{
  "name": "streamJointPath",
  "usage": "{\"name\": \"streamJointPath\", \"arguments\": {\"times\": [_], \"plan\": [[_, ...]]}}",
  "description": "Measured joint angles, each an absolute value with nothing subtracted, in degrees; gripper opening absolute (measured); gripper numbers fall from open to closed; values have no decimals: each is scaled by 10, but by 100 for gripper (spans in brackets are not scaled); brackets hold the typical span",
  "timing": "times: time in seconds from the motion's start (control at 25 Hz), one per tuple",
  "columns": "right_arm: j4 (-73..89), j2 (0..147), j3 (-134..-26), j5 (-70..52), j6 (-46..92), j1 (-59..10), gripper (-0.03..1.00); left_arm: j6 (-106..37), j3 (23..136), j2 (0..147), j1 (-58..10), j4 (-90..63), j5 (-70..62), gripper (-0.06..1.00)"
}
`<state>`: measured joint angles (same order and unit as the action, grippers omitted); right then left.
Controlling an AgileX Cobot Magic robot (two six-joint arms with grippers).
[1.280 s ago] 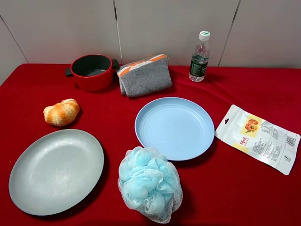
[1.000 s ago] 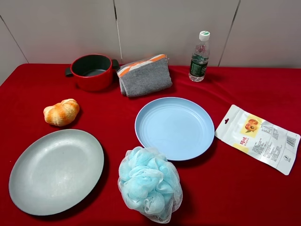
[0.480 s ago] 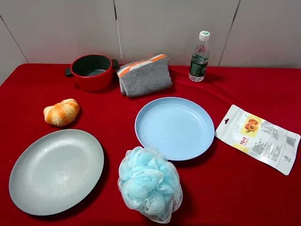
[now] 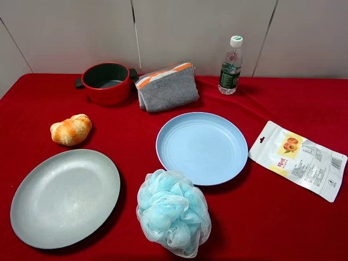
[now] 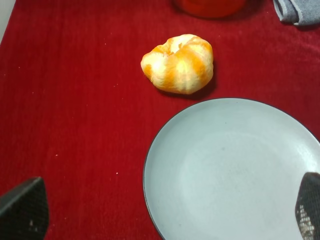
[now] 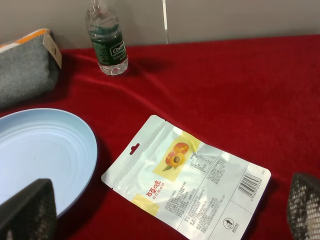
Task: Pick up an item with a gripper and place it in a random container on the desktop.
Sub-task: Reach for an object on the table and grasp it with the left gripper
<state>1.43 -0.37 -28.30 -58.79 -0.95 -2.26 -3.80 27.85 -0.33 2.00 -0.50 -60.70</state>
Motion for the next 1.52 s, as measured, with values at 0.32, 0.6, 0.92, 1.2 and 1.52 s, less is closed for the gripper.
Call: {"name": "streamJointPath", "arguments": {"times": [0.32,0.6,0.92,1.2,1.52], "plan": [[14,-4,-283,-588,-9,-23,69,-38,278,-3,20,-5,-607,100],[14,-4,-283,-588,-9,-23,69,-71,337,36,20,-5,-608,100],[14,-4,-283,-588,-9,-23,69,-116,429,187,20,-20,-608,100],[14,-4,-283,-588,-9,-23,69,-174,484,326,20,-97,-620,100],[14,-4,-283,-588,-9,-23,69,-231,499,436,1,-179,-629,100]]}}
